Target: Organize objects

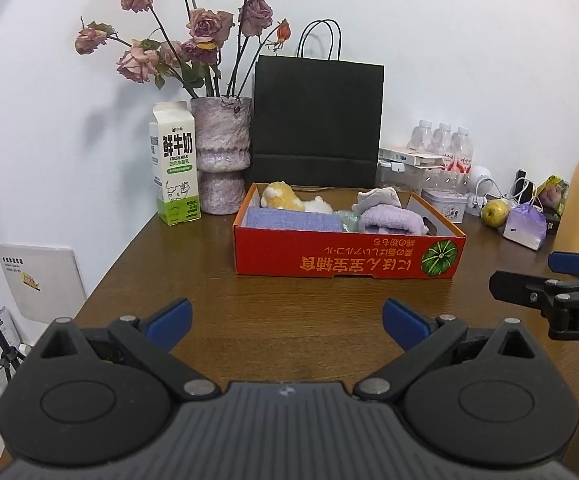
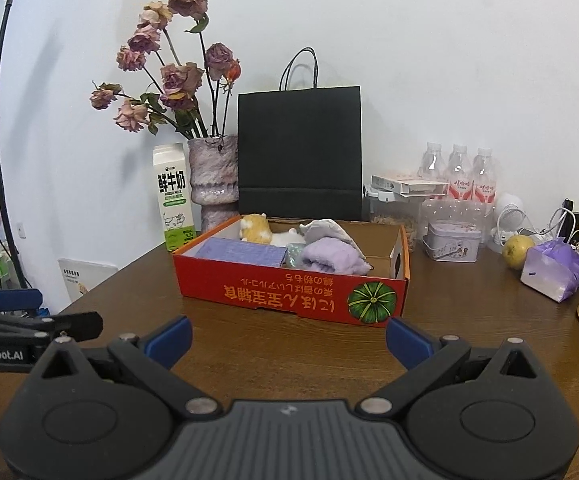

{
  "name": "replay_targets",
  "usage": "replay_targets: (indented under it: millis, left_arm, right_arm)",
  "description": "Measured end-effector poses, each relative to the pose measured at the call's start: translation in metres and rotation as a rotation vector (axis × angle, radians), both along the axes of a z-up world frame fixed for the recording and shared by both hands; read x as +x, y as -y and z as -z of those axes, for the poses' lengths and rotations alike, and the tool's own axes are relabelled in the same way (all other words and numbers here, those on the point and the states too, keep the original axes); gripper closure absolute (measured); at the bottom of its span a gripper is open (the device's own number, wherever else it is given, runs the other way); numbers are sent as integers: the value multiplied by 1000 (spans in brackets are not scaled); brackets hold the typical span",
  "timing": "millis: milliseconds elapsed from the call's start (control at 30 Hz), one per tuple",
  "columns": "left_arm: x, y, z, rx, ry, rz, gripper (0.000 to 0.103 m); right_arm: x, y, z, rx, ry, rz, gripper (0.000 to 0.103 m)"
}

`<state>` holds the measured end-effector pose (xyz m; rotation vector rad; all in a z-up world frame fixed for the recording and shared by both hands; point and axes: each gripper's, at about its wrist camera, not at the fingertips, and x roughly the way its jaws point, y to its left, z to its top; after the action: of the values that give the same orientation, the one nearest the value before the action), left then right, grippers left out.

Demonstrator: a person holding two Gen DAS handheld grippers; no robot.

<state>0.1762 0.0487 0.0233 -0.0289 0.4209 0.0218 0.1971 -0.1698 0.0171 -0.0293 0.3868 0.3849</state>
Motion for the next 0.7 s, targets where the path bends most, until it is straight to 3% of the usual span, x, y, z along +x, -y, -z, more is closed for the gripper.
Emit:
replay_targets:
  millis: [700]
  left_arm:
    - [-11, -1, -2, -7, -1, -3, 0]
  right_arm:
    - [-11, -1, -3, -5, 5, 0, 0]
